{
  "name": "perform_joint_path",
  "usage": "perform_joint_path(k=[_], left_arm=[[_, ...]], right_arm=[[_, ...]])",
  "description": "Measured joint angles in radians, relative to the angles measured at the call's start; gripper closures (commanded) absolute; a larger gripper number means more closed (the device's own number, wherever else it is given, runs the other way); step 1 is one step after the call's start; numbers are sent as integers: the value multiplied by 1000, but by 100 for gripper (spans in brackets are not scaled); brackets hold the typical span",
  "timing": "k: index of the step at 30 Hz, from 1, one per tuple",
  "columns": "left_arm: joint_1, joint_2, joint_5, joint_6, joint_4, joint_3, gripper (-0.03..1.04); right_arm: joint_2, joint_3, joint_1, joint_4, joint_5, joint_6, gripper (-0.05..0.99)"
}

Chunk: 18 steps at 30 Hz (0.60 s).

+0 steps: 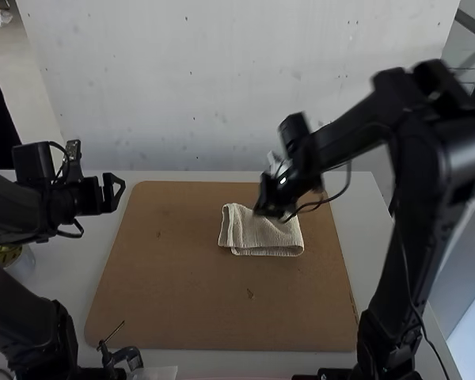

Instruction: Fold the towel.

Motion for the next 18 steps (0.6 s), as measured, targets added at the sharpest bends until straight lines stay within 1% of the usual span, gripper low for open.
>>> perform_joint_path(k=[3,5,8,18], left_arm=[[0,0,0,0,0,-3,0],[5,0,3,0,0,-3,0],[10,0,3,0,1,-3,0],[10,0,3,0,5,-3,0]], right_arm=[[100,21,88,26,-1,23,91],[137,37,112,47,0,32,91],[174,73,119,73,0,45,91],[251,183,115,92,2,56,91]])
